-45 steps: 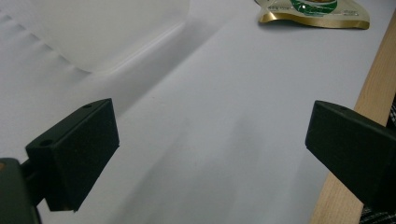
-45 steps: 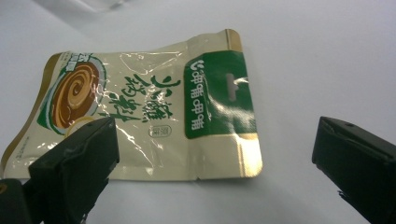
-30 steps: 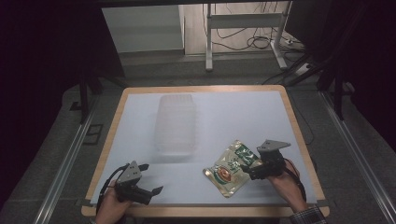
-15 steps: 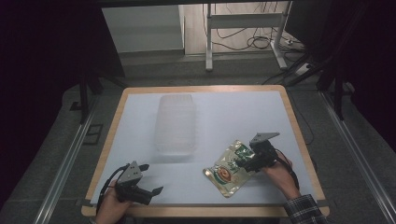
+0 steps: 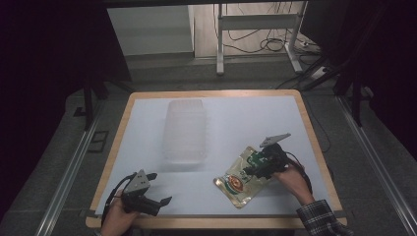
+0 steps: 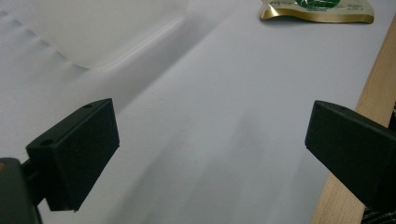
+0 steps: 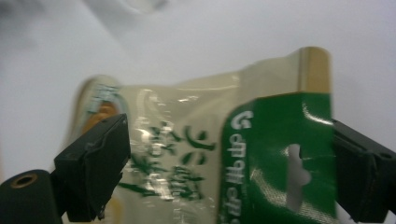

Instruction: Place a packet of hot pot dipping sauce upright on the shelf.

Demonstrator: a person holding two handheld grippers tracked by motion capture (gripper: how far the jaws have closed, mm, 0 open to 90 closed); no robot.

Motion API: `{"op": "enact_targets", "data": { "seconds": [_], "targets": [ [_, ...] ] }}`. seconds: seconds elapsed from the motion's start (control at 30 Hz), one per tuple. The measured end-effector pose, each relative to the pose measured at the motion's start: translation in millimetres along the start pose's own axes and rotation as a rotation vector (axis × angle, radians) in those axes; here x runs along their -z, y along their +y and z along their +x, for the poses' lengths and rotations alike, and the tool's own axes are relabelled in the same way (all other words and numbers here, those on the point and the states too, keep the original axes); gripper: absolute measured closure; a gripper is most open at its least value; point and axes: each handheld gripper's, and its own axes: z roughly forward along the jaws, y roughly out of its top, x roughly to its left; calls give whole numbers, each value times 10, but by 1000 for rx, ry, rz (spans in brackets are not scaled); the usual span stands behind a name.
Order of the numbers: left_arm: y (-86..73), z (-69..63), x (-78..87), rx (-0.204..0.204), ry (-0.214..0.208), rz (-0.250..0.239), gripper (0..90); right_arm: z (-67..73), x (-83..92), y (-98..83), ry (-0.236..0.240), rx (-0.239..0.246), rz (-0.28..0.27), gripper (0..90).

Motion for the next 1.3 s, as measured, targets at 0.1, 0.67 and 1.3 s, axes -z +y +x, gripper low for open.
{"op": "enact_targets", "data": {
  "seconds": [0.1, 0.67, 1.3],
  "targets": [
    [0, -1, 0, -1, 0, 0, 30, 89, 11, 37, 14, 17, 15, 99],
    [1, -9, -5, -7, 0, 4, 32, 510, -151, 95, -168, 151, 157, 663],
    [3, -7, 3, -7, 8, -1, 32, 564, 37, 124, -173, 155, 92, 890]
  ]
}}
